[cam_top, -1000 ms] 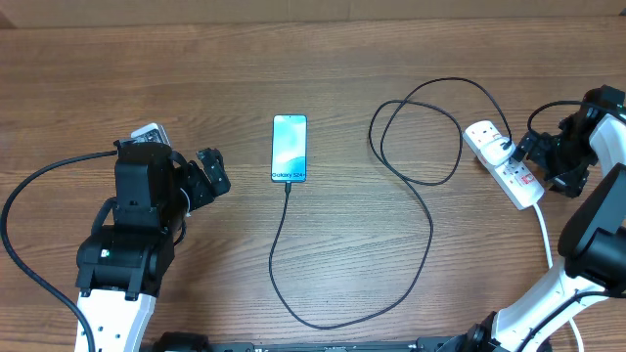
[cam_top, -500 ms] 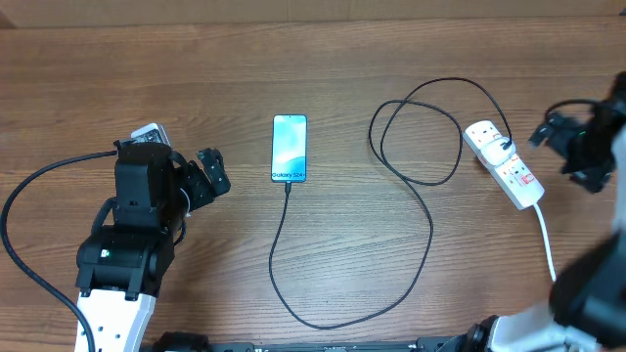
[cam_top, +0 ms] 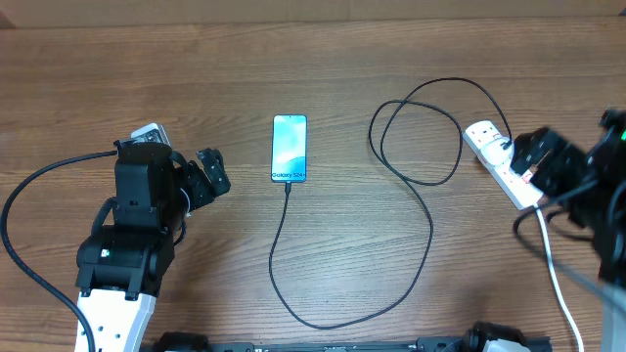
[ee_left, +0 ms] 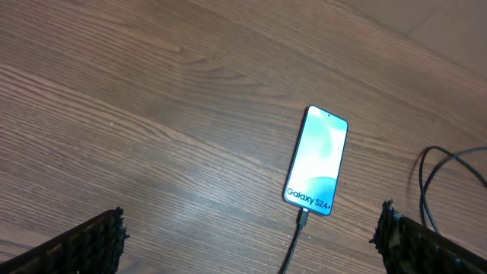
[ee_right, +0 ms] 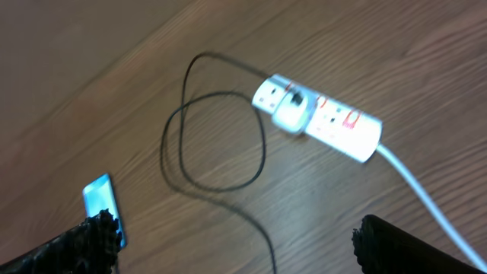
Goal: Plug charger to phone and switch on socket
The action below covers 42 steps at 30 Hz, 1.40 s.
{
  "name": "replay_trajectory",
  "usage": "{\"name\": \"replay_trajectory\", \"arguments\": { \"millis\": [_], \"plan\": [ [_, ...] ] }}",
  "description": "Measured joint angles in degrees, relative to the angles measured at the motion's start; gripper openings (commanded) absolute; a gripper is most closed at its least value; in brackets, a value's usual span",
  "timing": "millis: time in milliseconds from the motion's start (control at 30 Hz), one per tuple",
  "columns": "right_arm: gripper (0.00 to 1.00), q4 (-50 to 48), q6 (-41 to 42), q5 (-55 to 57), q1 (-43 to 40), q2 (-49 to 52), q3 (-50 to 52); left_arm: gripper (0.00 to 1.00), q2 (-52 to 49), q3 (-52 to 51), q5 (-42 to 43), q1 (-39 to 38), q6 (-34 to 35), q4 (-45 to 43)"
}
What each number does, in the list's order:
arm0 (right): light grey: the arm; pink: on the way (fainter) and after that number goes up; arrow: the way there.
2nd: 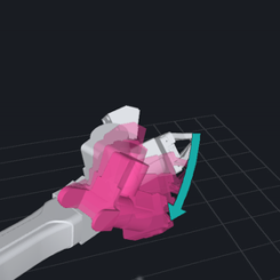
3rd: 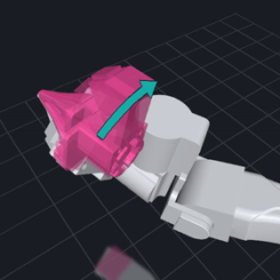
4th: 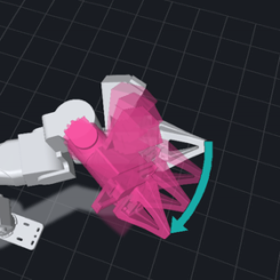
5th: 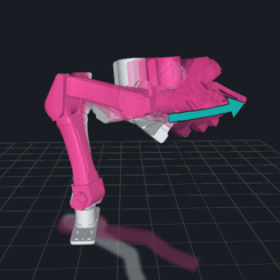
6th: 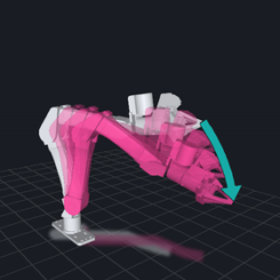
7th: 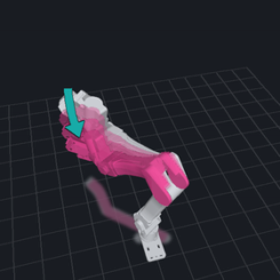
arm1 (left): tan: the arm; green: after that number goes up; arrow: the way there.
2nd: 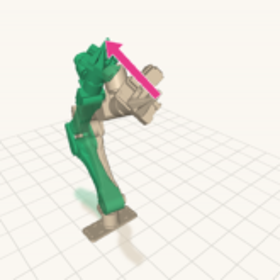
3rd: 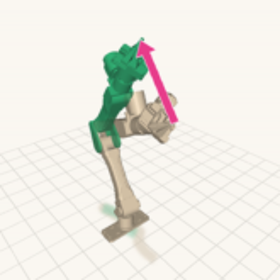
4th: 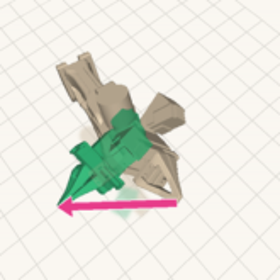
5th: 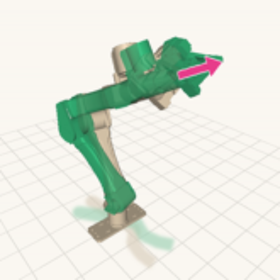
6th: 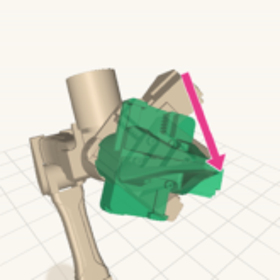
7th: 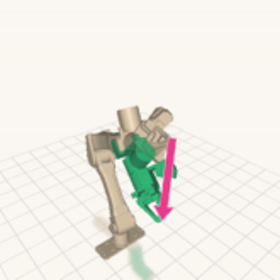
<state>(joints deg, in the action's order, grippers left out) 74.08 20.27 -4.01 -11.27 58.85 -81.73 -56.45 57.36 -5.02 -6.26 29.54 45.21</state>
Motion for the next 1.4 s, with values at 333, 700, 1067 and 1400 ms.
{"name": "replay_trajectory", "arguments": {
  "millis": [333,700,1067,1400],
  "plan": [
    [1.00,3.15,4.61,-3.17,1.25,-3.21,1.14,1.00,0.00,0.00,-0.02,0.00,0.00,-0.02],
    [1.00,5.03,3.28,-2.97,1.25,-0.52,1.25,1.00,0.00,0.00,0.00,0.00,0.00,-0.02],
    [1.00,-9.14,-3.65,-2.80,4.66,-6.82,11.74,1.00,0.00,-0.02,-0.02,0.00,0.00,0.04],
    [1.00,-35.71,-5.07,-2.60,5.88,-32.26,40.50,0.99,0.00,-0.02,-0.20,0.00,0.00,0.00]
  ]
}}
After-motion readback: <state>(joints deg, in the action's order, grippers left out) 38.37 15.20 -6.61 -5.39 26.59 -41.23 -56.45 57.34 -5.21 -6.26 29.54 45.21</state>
